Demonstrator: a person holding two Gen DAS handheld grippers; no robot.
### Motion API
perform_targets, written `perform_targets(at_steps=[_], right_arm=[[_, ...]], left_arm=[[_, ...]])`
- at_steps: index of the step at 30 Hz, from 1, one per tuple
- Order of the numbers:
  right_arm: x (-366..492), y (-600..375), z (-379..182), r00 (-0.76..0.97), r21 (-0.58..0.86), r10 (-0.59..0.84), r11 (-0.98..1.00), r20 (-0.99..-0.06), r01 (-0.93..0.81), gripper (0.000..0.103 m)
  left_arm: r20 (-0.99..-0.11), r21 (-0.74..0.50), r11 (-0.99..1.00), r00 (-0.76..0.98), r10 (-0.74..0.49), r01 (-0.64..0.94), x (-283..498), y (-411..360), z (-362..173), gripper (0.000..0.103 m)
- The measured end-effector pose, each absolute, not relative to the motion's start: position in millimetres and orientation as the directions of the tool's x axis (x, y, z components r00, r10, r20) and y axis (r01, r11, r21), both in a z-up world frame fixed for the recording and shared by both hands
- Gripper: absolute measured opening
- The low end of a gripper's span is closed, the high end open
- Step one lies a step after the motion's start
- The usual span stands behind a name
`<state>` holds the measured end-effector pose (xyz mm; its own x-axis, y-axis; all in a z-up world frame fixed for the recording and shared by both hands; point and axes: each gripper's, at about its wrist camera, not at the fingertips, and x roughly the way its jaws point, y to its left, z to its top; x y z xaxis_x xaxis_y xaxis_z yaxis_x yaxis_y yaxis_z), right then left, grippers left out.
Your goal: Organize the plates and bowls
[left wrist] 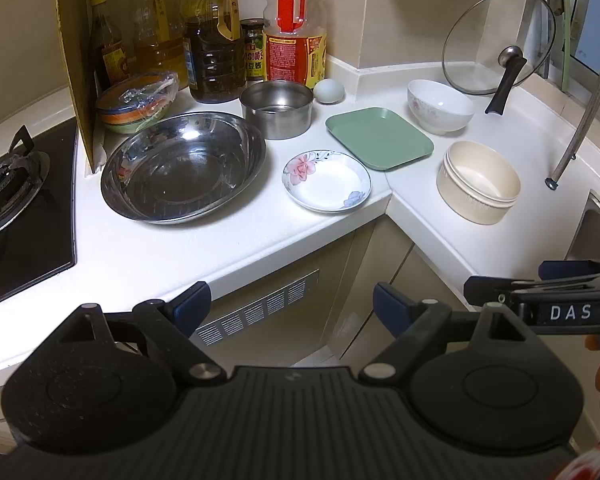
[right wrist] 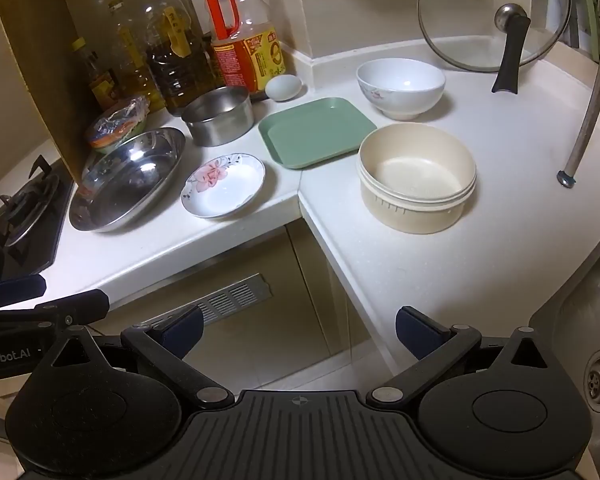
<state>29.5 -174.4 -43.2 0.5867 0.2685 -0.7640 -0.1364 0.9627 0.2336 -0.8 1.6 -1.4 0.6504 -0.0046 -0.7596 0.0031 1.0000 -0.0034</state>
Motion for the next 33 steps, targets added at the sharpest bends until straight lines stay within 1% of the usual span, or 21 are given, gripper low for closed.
perform_targets(at_steps=[33], right_arm=[[29.5, -175.5, -41.8, 0.593, 0.229, 0.266, 0.963, -0.76, -0.14, 0.102]], left_arm=[[-0.761, -0.011, 1.0, 0.648, -0.008, 0.0, 0.8, 1.3, -2.2, 0.087]])
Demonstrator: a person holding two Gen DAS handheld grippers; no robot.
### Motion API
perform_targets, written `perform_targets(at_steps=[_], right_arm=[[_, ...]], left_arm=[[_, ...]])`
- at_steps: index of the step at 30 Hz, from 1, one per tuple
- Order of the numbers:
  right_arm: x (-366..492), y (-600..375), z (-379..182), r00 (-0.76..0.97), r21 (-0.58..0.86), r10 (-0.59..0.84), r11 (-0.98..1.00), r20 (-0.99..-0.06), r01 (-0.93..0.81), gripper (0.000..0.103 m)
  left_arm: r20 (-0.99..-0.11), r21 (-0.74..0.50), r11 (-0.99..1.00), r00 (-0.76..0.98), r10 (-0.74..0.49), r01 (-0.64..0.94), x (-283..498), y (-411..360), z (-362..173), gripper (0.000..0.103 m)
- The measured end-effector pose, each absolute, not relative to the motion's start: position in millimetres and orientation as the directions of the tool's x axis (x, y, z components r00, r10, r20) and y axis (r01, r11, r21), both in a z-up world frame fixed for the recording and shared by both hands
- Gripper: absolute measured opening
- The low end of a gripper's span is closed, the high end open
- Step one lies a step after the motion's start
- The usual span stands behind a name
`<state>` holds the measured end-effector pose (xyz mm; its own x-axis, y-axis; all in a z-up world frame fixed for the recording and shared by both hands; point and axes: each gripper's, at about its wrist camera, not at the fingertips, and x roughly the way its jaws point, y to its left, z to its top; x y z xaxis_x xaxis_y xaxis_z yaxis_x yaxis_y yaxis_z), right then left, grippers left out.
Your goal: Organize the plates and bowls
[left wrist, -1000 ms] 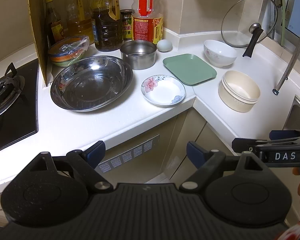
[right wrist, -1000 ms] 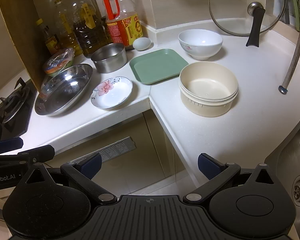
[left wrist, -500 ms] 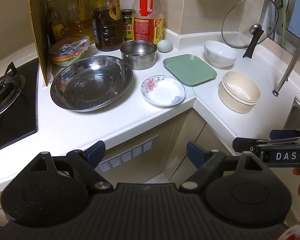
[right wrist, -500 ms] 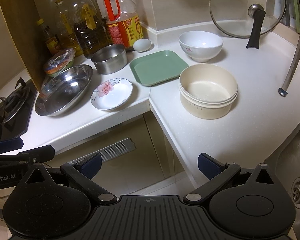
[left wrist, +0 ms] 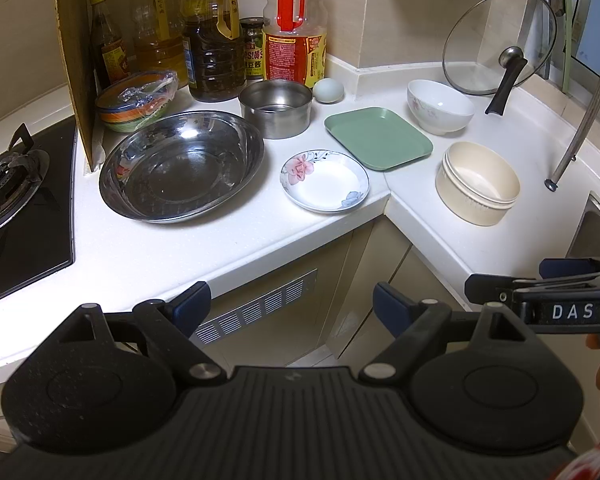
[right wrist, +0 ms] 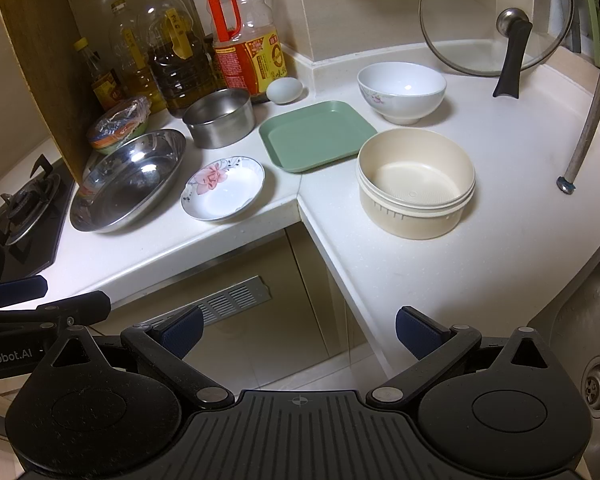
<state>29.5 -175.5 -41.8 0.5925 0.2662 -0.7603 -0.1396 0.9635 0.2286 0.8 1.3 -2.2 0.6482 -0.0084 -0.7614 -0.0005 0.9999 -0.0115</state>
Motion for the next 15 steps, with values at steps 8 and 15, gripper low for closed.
perform_targets(at_steps=[8, 15], right_arm=[[29.8, -176.1, -41.5, 0.592, 0.229, 0.267, 0.963, -0.76, -0.14, 0.102], [30.8, -176.8, -42.6, 0.593, 0.228, 0.267, 0.963, -0.76, -0.141, 0.102]], left_arm=[[-0.762, -0.011, 1.0, 0.647, -0.008, -0.001, 1.1, 1.3, -2.0, 0.087], [-0.762, -0.012, 1.0, 0.647, -0.008, -0.001, 1.0, 1.3, -1.9, 0.087]])
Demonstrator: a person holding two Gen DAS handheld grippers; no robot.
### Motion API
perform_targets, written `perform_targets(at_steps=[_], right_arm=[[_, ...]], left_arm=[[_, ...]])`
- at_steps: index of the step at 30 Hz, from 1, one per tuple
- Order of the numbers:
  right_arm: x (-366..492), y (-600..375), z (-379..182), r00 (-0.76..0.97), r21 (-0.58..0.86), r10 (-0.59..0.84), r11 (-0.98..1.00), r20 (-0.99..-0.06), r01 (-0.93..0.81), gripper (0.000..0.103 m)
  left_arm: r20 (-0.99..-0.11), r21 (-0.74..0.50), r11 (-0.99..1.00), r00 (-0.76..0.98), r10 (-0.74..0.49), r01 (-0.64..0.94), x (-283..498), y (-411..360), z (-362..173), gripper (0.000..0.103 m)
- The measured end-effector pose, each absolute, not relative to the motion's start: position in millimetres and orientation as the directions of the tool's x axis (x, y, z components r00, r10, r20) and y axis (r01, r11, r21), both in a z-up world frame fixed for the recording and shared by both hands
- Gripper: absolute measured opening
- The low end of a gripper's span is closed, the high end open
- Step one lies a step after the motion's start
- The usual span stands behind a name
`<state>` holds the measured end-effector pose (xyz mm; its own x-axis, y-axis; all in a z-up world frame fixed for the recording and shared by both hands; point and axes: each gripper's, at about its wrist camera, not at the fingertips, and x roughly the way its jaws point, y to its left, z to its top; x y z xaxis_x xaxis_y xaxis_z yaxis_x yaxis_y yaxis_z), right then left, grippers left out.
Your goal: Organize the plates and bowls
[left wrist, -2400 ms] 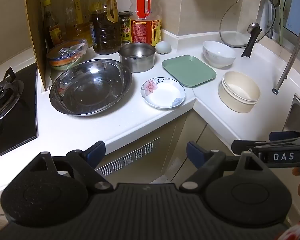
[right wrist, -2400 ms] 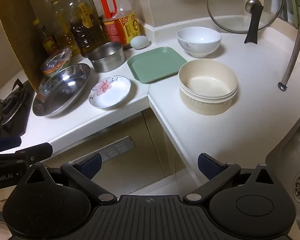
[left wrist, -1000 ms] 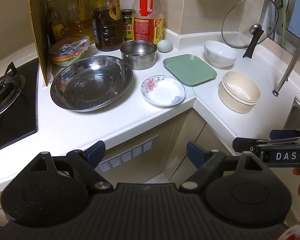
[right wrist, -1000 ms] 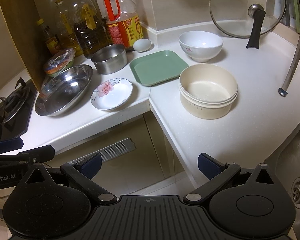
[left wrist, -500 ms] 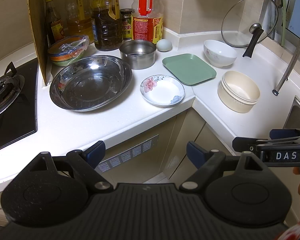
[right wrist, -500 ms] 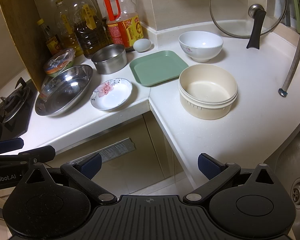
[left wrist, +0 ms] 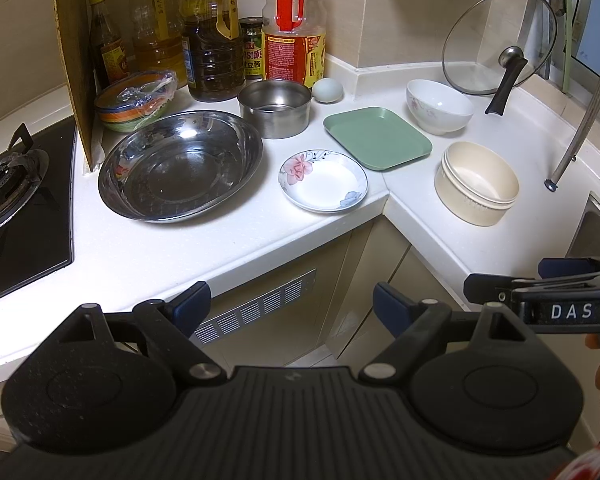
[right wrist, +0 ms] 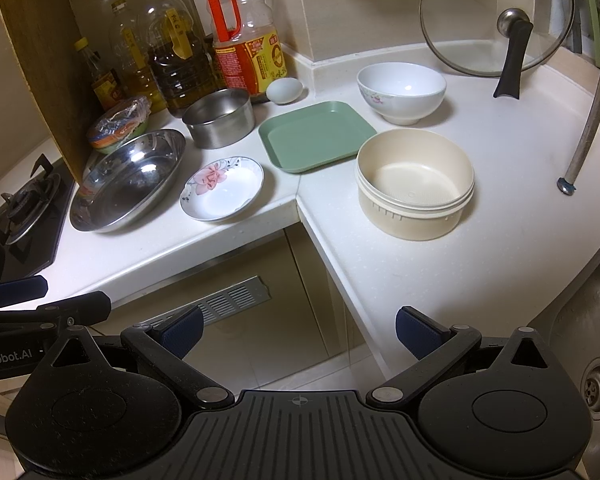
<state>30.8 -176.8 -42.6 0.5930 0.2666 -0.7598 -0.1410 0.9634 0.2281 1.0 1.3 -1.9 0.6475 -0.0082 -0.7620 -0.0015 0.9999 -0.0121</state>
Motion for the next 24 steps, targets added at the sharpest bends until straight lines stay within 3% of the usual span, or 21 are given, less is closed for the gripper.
perform_targets(at_steps=[24], right_arm=[[32.5, -181.1, -42.0, 0.592, 0.231, 0.269, 0.963, -0.76, -0.141, 0.102]], left_arm=[[-0.765, -0.009, 1.0, 0.644, -0.002, -0.008, 1.3, -4.6, -4.3, 0.087]])
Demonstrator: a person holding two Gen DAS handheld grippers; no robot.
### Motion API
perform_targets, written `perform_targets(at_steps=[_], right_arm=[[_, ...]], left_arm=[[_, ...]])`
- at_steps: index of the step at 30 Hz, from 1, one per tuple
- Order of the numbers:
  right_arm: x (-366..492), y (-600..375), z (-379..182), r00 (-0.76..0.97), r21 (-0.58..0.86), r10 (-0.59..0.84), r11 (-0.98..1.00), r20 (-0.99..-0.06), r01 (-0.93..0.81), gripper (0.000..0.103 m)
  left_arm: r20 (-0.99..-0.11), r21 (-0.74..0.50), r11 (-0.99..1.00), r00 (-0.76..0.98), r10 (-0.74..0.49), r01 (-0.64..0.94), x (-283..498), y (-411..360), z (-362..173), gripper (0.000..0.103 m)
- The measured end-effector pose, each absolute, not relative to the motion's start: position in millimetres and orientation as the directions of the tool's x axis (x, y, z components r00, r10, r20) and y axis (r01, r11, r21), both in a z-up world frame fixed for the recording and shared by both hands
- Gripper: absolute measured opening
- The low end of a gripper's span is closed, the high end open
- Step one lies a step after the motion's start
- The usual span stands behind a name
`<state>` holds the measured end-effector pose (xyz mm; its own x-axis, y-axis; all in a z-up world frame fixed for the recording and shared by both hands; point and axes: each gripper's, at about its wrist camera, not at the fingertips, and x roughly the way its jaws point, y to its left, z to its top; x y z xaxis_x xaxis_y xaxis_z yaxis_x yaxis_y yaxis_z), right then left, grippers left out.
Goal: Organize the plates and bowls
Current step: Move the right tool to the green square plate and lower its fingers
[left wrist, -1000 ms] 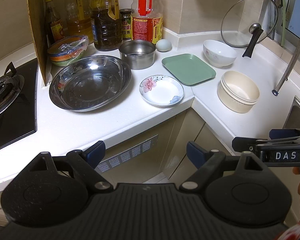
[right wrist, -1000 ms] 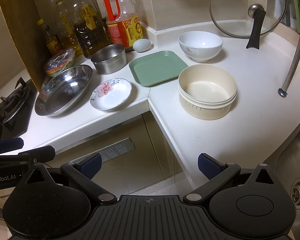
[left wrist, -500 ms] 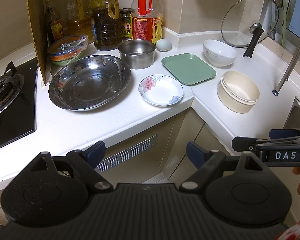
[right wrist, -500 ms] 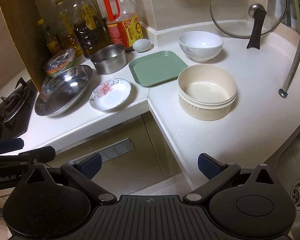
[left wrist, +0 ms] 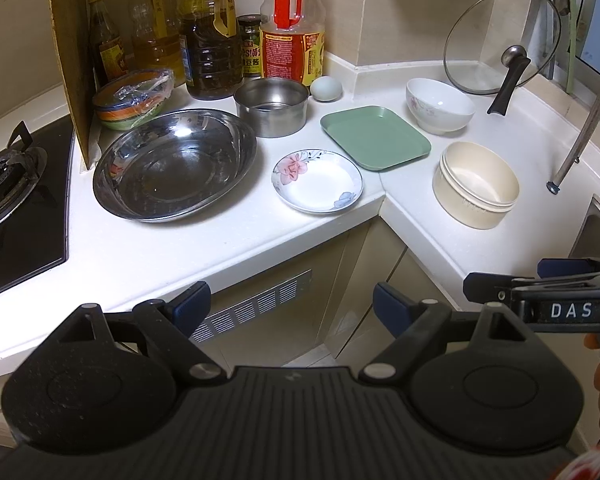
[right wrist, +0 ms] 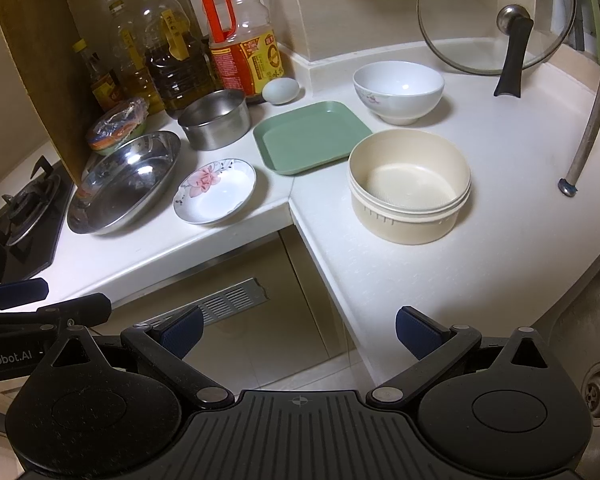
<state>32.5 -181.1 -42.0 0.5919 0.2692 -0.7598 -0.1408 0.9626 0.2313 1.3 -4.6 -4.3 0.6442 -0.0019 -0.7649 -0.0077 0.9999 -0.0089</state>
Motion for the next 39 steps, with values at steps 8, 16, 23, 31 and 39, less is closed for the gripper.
perform_targets(at_steps=[8, 16, 23, 31, 39], right_arm=[[36.0, -186.3, -37.9, 0.592, 0.239, 0.284, 0.958, -0.755, -0.156, 0.102], [43.1, -204.9, -41.5, 0.617, 0.296, 0.341, 0.938, -0.71, -0.178, 0.102], [50.6, -235.1, -43.4, 0.637, 0.431, 0.444, 0.882, -0.63, -0.188, 0.102], [62.7, -250.1, -56.7, 0.629, 0.479, 0.465, 0.862, -0.623, -0.164, 0.102], [79.8, -247.1, -37.2, 0.706, 0.488, 0.475, 0.848, -0.526, -0.208, 0.102]], left_arm=[[-0.77, -0.003, 1.0, 0.638, 0.014, -0.026, 6.7, -11.1, -5.0, 0.087], [-0.778, -0.017, 0.998, 0.628, 0.024, -0.06, 14.7, -14.0, -4.8, 0.087], [-0.761, -0.027, 0.993, 0.647, 0.056, -0.117, 21.3, -19.1, -3.2, 0.086], [-0.759, -0.032, 0.989, 0.647, 0.071, -0.146, 38.4, -25.2, -3.7, 0.083], [-0.737, -0.012, 0.998, 0.675, 0.027, -0.054, 86.4, -27.4, -1.8, 0.083]])
